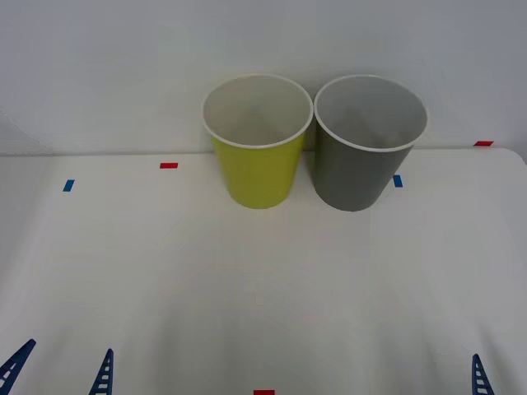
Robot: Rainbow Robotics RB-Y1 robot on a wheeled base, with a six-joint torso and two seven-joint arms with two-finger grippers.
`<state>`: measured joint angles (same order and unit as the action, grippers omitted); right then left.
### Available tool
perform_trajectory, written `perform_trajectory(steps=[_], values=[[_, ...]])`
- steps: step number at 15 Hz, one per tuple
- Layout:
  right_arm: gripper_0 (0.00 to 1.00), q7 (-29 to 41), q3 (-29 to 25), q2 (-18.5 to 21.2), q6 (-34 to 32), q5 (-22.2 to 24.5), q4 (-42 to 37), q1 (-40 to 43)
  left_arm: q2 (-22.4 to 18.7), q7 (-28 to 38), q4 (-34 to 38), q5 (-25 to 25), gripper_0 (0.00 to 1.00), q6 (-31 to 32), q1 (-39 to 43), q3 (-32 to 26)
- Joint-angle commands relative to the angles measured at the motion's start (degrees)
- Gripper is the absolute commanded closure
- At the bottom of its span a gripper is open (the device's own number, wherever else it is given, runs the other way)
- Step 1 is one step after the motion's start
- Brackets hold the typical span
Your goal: Put cans in the gray bin and PET bottles in the light green bin.
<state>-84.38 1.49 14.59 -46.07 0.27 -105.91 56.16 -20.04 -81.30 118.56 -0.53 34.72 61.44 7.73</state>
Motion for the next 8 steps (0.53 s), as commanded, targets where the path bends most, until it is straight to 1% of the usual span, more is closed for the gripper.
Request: perform_trajectory(steps=[1,8], values=[[0.15,0.01,0.0,0.0,0.01,0.0,0.0,0.0,0.0,0.0,0.0,0.0,0.0,0.0,0.0,0.0],[0.16,0.01,0.0,0.0,0.01,0.0,0.0,0.0,0.0,0.0,0.0,0.0,0.0,0.0,0.0,0.0]])
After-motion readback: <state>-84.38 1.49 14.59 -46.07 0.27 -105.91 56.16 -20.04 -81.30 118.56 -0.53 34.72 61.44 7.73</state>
